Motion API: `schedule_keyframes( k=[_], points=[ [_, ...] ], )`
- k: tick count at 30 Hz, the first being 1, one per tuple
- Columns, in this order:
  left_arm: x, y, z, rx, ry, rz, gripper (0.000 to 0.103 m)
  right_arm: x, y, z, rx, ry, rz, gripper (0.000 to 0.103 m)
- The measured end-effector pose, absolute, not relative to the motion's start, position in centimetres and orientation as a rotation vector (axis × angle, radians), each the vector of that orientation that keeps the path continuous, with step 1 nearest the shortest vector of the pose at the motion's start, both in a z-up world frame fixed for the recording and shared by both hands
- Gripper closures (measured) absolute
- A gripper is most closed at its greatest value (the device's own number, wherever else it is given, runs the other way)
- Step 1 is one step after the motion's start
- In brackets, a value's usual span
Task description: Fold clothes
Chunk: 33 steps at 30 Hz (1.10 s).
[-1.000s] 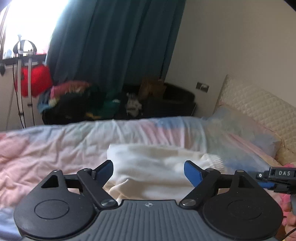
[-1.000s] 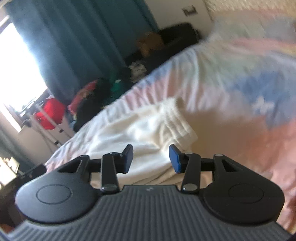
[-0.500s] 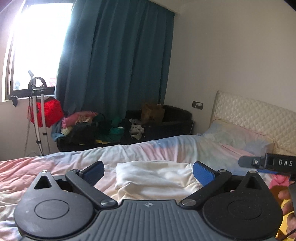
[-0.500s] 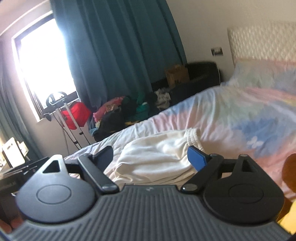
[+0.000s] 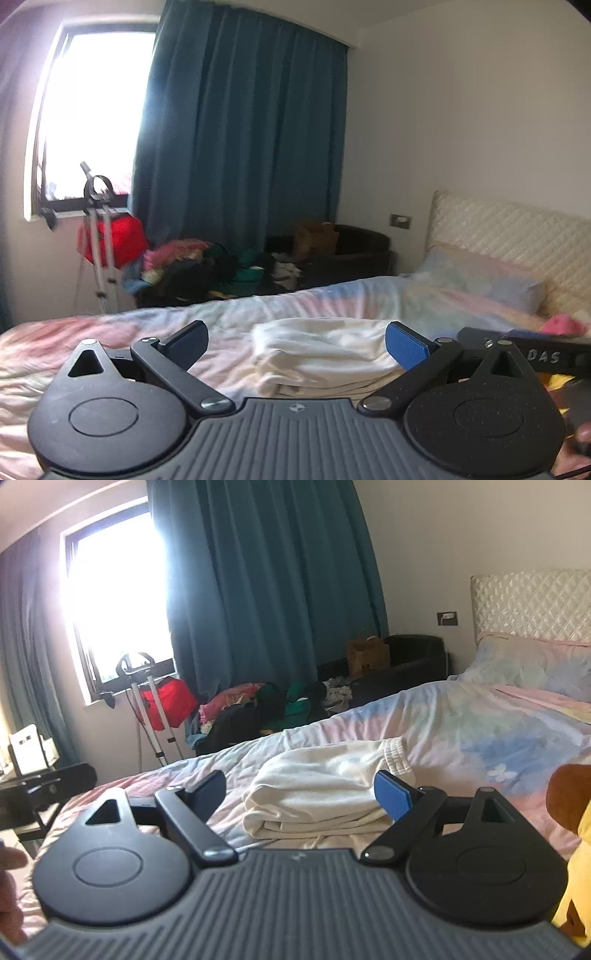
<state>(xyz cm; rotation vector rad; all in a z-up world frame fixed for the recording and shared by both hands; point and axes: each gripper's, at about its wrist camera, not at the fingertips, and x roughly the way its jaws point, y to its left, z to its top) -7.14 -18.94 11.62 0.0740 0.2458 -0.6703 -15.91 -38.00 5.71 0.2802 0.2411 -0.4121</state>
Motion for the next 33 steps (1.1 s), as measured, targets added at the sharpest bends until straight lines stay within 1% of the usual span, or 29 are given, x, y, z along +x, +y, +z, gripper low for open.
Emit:
schedule_keyframes(
  k=[2,9,14,20,33],
  points=[
    [-7.5,-18.8,11.0,0.093,0.242,-0.645,0.000,-16.0,-37.4,5.1,0.261,0.236,-0.426,0.014],
    [-7.3,-16.8,8.4,0.030,0.272,-0.632,0.000,-15.7,-36.2,2.7,0.218,0.221,-0.472,0.014],
    [-7.4,-17.4,7.1,0.068,0.258,-0.607,0.000,-15.1,-35.9,1.0,0.190,0.230,-0.495,0.014],
    [-6.4,-18.5,5.5,0.071,0.290,-0.611,0.000,-14.4,-35.9,-0.9,0.204,0.273,-0.498,0.015],
    [-5.1,-18.9,4.3,0.064,0.316,-0.598,0.000,-13.9,-35.9,-1.9,0.192,0.290,-0.530,0.015]
  ],
)
